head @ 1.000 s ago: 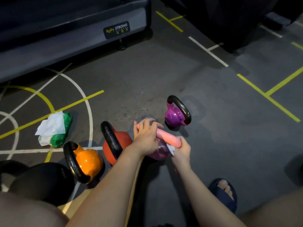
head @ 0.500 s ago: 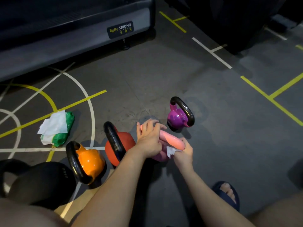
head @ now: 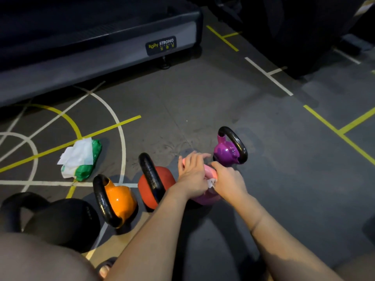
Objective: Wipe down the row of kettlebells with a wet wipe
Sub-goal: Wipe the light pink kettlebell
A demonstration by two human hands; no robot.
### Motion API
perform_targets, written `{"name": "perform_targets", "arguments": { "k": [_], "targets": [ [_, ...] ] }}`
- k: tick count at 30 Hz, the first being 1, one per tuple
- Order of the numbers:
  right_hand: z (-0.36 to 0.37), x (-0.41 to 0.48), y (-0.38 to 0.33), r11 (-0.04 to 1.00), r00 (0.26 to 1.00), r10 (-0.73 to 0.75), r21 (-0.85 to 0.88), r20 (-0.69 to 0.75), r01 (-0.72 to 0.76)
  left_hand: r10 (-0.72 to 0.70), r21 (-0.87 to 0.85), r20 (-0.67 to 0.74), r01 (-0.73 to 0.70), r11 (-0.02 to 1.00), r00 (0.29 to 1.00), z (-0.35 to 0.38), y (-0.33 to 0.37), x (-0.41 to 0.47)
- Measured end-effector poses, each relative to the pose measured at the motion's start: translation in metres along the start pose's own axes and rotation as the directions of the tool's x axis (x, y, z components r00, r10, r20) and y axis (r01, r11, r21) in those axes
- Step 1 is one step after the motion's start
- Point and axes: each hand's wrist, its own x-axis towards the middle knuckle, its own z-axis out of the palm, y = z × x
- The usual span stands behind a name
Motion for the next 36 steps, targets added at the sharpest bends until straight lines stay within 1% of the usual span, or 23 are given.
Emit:
{"name": "perform_targets", "arguments": {
  "k": [1, 2, 3, 5, 6, 7, 9, 11, 14, 15, 16, 18, 20, 22, 23, 24, 25, 27, 29, 31, 32, 34, 36],
  "targets": [
    [0.001, 0.000, 0.000, 1.000, 1.000, 0.012, 0.020, -0.005, -0.012, 0.004, 0.006, -0.002, -0.004, 1.000, 1.000, -0.001, -0.001, 0.001],
    [0.001, -0.002, 0.002, 0.995, 0.999, 0.040, 0.091, -0.017, -0.038, 0.003, 0.007, 0.006, -0.003, 1.000, 1.000, 0.000, -0.002, 0.002],
    [0.003, -0.005, 0.006, 0.975, 0.996, 0.079, 0.212, -0.028, -0.071, -0.002, 0.000, 0.015, 0.002, 1.000, 1.000, 0.000, -0.003, 0.003],
    [0.009, -0.011, 0.014, 0.878, 0.985, 0.164, 0.463, -0.053, -0.121, -0.036, -0.056, 0.028, 0.038, 0.998, 0.999, -0.001, -0.003, 0.006],
    [0.014, -0.013, 0.017, 0.837, 0.977, 0.198, 0.532, -0.075, -0.128, -0.062, -0.099, 0.035, 0.065, 0.993, 0.997, -0.003, -0.002, 0.007],
    [0.018, -0.014, 0.018, 0.813, 0.970, 0.213, 0.571, -0.115, -0.110, -0.083, -0.140, 0.045, 0.089, 0.986, 0.996, -0.004, 0.000, 0.009],
    [0.028, -0.017, 0.016, 0.837, 0.946, 0.205, 0.546, -0.252, -0.037, -0.105, -0.198, 0.061, 0.115, 0.973, 0.993, -0.006, 0.002, 0.010],
    [0.034, -0.023, 0.009, 0.847, 0.904, 0.250, 0.530, -0.348, -0.031, -0.114, -0.219, 0.083, 0.130, 0.967, 0.990, -0.005, 0.001, 0.009],
    [0.032, -0.035, -0.008, 0.758, 0.880, 0.370, 0.644, -0.297, -0.102, -0.111, -0.253, 0.078, 0.127, 0.959, 0.991, -0.006, 0.000, 0.009],
    [0.031, -0.035, -0.012, 0.771, 0.880, 0.375, 0.625, -0.292, -0.121, -0.115, -0.285, 0.077, 0.132, 0.949, 0.990, -0.007, 0.001, 0.009],
    [0.030, -0.034, -0.014, 0.815, 0.884, 0.352, 0.565, -0.309, -0.128, -0.125, -0.335, 0.079, 0.145, 0.931, 0.989, -0.009, 0.003, 0.009],
    [0.023, -0.028, -0.014, 0.906, 0.909, 0.267, 0.405, -0.319, -0.124, -0.159, -0.489, 0.086, 0.180, 0.853, 0.984, -0.011, 0.006, 0.008],
    [0.013, -0.017, -0.019, 0.966, 0.945, 0.196, 0.219, -0.260, -0.140, -0.194, -0.708, 0.066, 0.183, 0.682, 0.979, -0.013, 0.003, 0.005],
    [0.004, -0.006, -0.031, 0.996, 0.976, 0.093, 0.002, -0.195, -0.095, -0.222, -0.896, 0.055, 0.146, 0.419, 0.973, -0.016, -0.005, 0.003],
    [0.002, -0.001, -0.038, 0.995, 0.984, 0.030, -0.084, -0.177, -0.045, -0.230, -0.937, 0.031, 0.108, 0.332, 0.973, -0.018, -0.008, 0.003],
    [0.000, 0.004, -0.044, 0.990, 0.988, -0.022, -0.141, -0.150, 0.000, -0.235, -0.945, -0.002, 0.074, 0.318, 0.972, -0.020, -0.011, 0.002],
    [-0.002, 0.007, -0.049, 0.984, 0.991, -0.057, -0.173, -0.121, 0.035, -0.241, -0.936, -0.030, 0.057, 0.348, 0.970, -0.021, -0.014, 0.002],
    [-0.005, 0.012, -0.053, 0.980, 0.994, -0.089, -0.184, -0.062, 0.077, -0.245, -0.855, -0.082, 0.058, 0.515, 0.966, -0.017, -0.021, 0.003],
    [-0.008, 0.014, -0.050, 0.985, 0.993, -0.120, -0.128, -0.019, 0.117, -0.213, -0.682, -0.116, 0.077, 0.727, 0.970, -0.010, -0.029, 0.002],
    [-0.009, 0.013, -0.043, 0.992, 0.992, -0.124, -0.012, -0.004, 0.124, -0.141, -0.493, -0.110, 0.069, 0.867, 0.984, -0.008, -0.035, -0.001],
    [-0.011, 0.012, -0.038, 0.992, 0.993, -0.121, 0.048, 0.009, 0.121, -0.111, -0.443, -0.102, 0.055, 0.895, 0.989, -0.010, -0.037, -0.002],
    [-0.014, 0.007, -0.028, 0.986, 0.991, -0.122, 0.125, 0.061, 0.114, -0.060, -0.410, -0.065, 0.028, 0.911, 0.996, -0.017, -0.042, -0.002],
    [-0.018, 0.001, -0.019, 0.973, 0.990, -0.121, 0.203, 0.065, 0.106, -0.031, -0.383, -0.044, 0.012, 0.924, 0.999, -0.022, -0.044, -0.001]
  ]
}}
